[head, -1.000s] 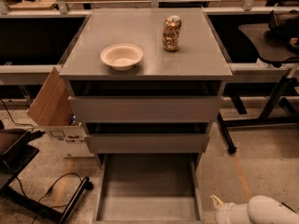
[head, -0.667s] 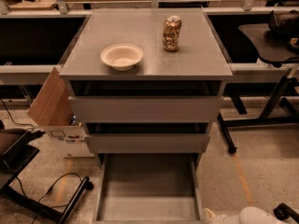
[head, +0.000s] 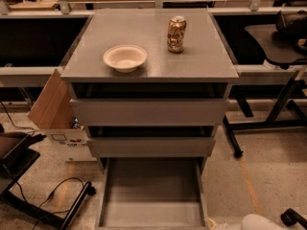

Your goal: Close bottom drawer

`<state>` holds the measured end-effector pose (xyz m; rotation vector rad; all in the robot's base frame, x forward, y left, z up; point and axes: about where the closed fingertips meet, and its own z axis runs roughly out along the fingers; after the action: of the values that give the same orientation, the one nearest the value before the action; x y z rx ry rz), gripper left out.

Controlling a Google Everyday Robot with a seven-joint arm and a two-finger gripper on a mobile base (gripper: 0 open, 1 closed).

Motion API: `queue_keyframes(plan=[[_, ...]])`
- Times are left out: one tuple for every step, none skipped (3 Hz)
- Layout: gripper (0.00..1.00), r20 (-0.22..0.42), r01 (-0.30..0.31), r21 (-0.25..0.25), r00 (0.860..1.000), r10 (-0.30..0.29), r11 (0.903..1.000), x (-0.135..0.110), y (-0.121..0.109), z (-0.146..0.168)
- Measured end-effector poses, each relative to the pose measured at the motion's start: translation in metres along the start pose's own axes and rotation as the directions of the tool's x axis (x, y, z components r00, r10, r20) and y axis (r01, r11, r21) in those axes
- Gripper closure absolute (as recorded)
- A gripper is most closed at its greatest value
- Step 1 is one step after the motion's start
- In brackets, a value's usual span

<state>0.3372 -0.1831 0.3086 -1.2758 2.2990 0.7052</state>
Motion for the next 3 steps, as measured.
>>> queue_keyframes(plan=[[0.18,-0.011,-0.021,-0.063,1.000,0.020,0.9978,0.029,-0.007,0.036],[0.41,-0.008,-0.063,-0.122,0.998,0.063,0.9905,0.065,-0.007,0.081],[0.64,0.007,-0.069,-0.168,0.997,0.071,0.9834,0.084,-0.008,0.119]])
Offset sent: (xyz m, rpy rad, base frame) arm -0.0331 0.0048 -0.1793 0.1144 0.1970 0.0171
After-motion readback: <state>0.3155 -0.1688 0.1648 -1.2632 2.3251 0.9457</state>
